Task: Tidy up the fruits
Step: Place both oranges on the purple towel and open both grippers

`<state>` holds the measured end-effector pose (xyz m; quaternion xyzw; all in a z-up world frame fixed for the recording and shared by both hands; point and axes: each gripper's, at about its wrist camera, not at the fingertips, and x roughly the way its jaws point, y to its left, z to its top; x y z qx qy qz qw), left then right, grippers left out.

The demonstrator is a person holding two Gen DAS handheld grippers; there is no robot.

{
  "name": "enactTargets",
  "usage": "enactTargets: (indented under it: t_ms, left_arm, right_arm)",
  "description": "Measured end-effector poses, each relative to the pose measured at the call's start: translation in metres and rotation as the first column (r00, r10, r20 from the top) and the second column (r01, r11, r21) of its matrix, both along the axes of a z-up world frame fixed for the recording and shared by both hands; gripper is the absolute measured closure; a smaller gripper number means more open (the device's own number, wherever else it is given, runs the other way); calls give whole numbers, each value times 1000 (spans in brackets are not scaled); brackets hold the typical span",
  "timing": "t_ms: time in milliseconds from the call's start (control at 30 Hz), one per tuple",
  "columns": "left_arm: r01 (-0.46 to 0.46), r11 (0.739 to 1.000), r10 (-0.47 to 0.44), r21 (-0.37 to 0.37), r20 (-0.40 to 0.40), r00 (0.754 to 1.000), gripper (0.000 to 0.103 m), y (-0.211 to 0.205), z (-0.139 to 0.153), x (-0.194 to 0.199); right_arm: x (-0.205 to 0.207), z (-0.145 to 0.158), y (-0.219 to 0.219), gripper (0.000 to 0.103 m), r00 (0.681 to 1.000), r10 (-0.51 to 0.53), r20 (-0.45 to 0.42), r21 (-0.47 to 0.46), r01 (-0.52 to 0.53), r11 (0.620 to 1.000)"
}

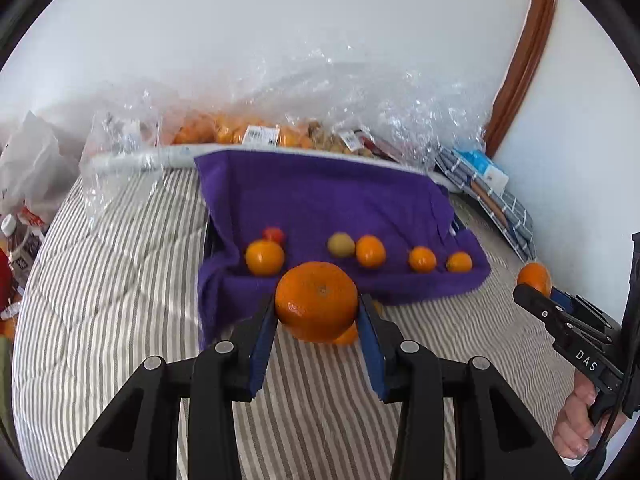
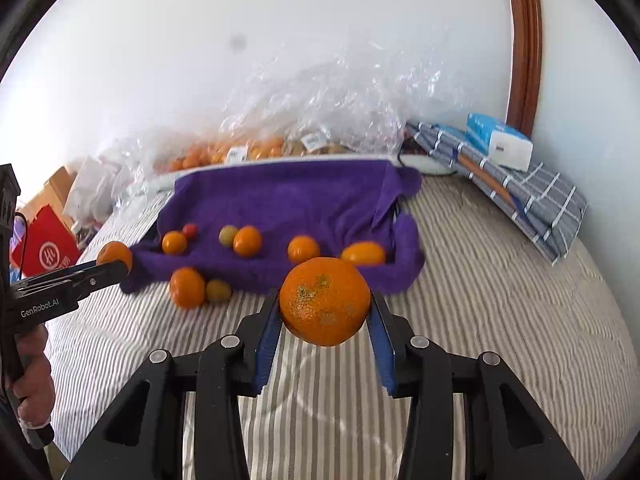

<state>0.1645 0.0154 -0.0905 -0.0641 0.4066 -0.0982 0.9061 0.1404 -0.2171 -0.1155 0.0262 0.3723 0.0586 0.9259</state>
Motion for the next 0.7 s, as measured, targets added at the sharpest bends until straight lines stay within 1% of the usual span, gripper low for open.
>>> enactTargets:
  t_ms: [133, 300, 467, 567, 700]
  left_arm:
    - [-19, 1000, 19, 13, 16, 1000, 65, -1, 4, 32]
    - [-30, 999, 30, 17, 4, 1000, 65, -3, -8, 76]
    - [-41, 999, 41, 12, -39, 998, 65, -8, -24, 115]
    - [-47, 999, 48, 15, -61, 997, 65, -11, -34, 131]
    - [-46, 999, 48, 23, -92, 995, 65, -16, -46, 147]
  right_arm:
    - [32, 6, -4, 61, 1000, -8, -1, 0, 8, 1000]
    - [77, 0, -4, 61, 1000, 2, -15, -6, -3, 1000]
    - [118, -22, -2, 61, 998, 14, -59, -11, -14, 1000]
    - [133, -36, -1, 61, 996, 23, -83, -12, -24, 1000]
    - [142, -51, 1, 61, 993, 22, -117, -15, -23, 1000]
